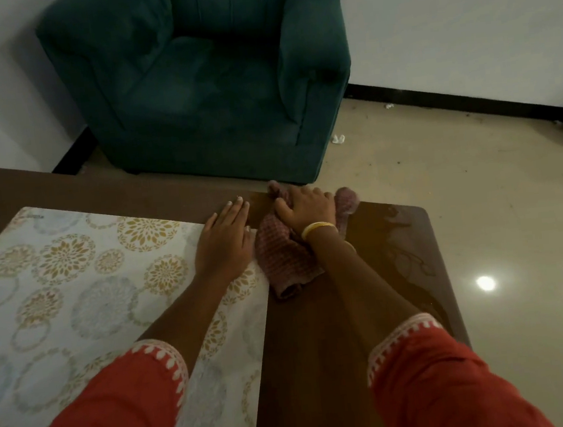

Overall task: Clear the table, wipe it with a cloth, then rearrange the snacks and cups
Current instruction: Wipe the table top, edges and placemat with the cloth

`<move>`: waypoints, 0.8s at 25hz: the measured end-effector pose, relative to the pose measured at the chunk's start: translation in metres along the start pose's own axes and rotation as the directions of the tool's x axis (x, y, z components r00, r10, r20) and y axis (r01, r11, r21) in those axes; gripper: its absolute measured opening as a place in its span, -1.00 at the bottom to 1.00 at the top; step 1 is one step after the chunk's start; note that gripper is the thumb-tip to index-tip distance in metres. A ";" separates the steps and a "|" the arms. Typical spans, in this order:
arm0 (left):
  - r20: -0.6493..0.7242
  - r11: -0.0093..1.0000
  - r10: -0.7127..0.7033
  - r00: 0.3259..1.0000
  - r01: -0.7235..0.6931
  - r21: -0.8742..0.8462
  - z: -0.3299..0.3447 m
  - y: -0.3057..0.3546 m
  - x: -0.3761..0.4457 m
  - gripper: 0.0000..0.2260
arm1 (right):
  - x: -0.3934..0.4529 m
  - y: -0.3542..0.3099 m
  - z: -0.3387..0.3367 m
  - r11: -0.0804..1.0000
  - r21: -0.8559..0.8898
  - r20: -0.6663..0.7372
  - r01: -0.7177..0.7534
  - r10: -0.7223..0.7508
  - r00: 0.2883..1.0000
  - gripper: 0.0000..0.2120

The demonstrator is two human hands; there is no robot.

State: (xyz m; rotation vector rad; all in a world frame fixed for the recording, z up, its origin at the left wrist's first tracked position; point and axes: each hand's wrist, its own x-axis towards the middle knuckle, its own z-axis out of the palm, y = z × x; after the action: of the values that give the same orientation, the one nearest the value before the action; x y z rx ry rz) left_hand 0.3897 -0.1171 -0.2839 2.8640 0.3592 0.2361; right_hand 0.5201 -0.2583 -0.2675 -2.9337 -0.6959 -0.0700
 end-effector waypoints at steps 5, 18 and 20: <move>0.000 0.999 0.015 1.000 -0.015 -0.031 -0.002 0.001 -0.002 -0.47 | -0.007 -0.003 -0.004 0.966 0.034 0.099 0.257 -0.260 0.961 -0.36; -0.026 1.000 0.007 1.000 -0.007 -0.019 -0.001 0.001 0.000 -0.56 | -0.030 0.109 -0.015 0.949 -0.060 -0.040 -0.309 0.307 0.951 -0.34; -0.023 1.000 0.004 1.000 -0.005 -0.011 0.000 0.001 -0.002 -0.56 | -0.042 0.081 -0.011 0.984 -0.025 -0.027 -0.178 0.178 0.984 -0.33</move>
State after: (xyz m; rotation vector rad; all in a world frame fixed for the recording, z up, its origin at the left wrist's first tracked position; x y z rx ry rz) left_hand 0.3885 -0.1190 -0.2839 2.8540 0.3549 0.2710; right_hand 0.5191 -0.3497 -0.2683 -3.0013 -0.4297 -0.0996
